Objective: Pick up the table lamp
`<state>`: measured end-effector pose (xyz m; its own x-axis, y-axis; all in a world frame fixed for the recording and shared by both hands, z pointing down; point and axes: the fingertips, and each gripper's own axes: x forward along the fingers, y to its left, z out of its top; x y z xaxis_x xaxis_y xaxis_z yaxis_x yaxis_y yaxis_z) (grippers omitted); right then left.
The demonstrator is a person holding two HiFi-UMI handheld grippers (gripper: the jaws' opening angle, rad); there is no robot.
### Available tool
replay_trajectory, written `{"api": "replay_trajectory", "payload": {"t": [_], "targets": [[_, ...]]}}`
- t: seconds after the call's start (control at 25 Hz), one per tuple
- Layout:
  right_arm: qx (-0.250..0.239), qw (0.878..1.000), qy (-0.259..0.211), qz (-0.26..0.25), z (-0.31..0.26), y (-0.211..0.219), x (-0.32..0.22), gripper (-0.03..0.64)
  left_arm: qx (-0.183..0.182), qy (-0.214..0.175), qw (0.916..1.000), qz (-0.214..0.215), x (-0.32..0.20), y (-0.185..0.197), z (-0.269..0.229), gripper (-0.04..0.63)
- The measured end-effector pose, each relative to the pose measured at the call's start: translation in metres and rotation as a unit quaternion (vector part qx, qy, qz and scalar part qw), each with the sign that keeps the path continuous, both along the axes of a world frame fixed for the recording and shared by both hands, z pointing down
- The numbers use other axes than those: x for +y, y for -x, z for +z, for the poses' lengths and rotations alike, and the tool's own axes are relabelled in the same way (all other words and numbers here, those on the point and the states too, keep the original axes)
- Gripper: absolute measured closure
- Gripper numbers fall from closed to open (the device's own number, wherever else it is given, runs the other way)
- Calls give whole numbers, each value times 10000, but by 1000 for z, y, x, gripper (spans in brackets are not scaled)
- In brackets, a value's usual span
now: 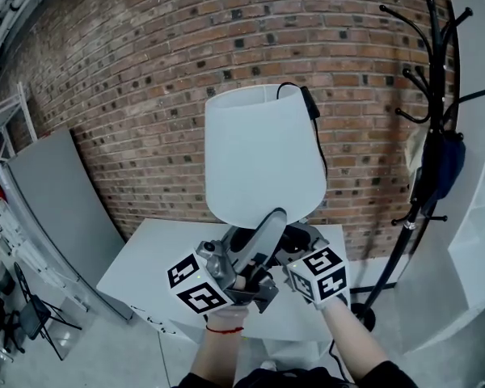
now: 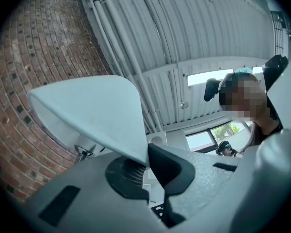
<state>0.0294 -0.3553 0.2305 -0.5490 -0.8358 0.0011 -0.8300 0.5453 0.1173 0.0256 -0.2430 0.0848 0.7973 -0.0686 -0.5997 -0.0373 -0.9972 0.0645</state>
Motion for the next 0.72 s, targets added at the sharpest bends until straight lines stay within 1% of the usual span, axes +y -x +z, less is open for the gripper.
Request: {"api": "replay_trajectory", "payload": {"t": [0.56, 0.72], "targets": [[-37, 9991, -425, -38, -41, -5, 20, 465, 125, -411, 9991, -55, 31, -4, -32, 584], [-17, 9986, -519, -33, -50, -5, 28, 465, 193, -475, 9987, -41, 40, -3, -39, 584]]}}
